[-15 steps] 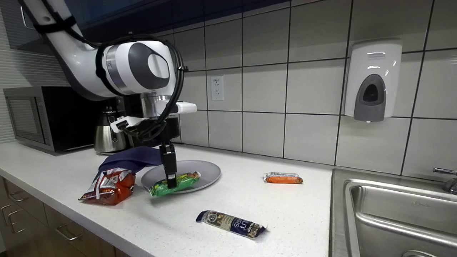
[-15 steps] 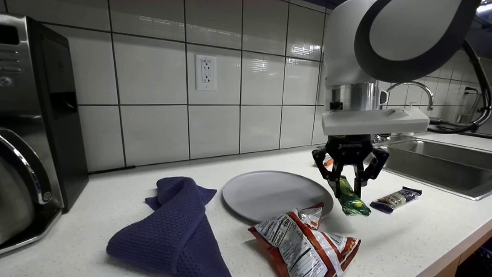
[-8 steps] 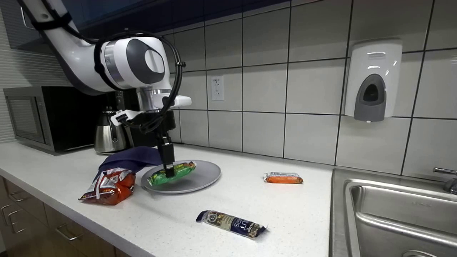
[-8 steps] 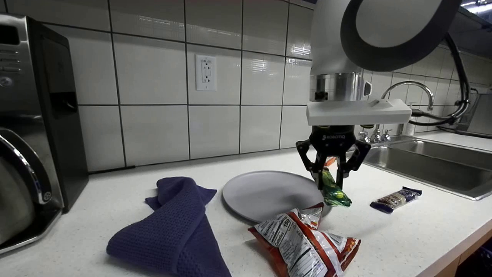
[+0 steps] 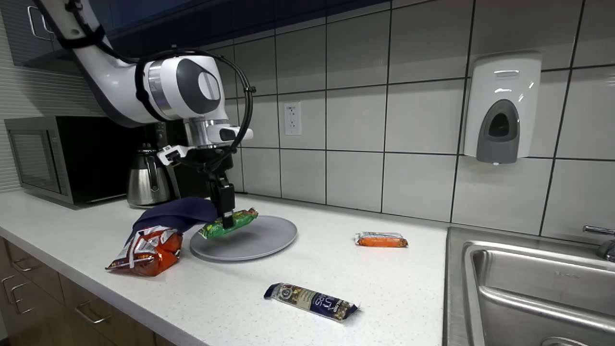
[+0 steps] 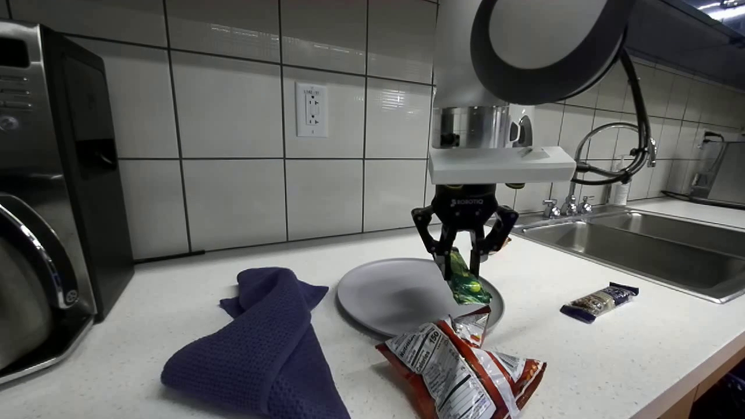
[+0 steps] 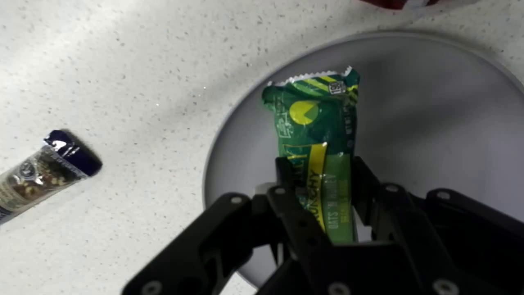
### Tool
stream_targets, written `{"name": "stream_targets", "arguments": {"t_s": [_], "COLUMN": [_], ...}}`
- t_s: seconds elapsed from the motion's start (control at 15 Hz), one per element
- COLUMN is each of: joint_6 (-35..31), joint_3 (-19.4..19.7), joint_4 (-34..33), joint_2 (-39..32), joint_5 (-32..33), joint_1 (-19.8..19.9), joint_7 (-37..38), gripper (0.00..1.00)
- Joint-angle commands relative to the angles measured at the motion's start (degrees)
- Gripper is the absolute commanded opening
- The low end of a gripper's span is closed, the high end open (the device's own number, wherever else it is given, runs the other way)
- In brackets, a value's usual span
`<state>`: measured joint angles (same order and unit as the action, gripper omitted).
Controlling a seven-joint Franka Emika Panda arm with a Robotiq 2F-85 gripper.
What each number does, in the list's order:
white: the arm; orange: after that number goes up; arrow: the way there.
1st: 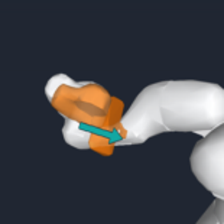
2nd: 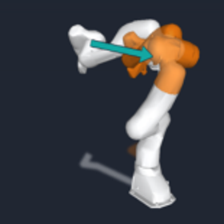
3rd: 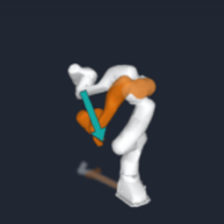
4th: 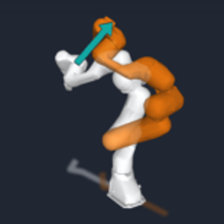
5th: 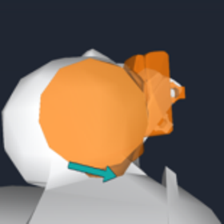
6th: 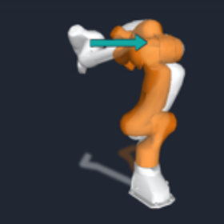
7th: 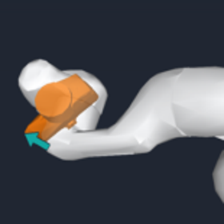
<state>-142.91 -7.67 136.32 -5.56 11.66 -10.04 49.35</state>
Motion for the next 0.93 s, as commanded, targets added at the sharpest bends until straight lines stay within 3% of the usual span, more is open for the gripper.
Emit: {"name": "stream_targets", "arguments": {"t_s": [0.0, 0.87], "joint_6": [0.7, 1.5], "joint_3": [0.1, 0.6], "joint_4": [-5.2, -17.7], "joint_2": [-4.2, -15.1], "joint_5": [0.6, -1.2], "joint_1": [-1.0, -6.1], "joint_7": [-3.5, -11.0], "gripper": [0.13, 0.13]}}
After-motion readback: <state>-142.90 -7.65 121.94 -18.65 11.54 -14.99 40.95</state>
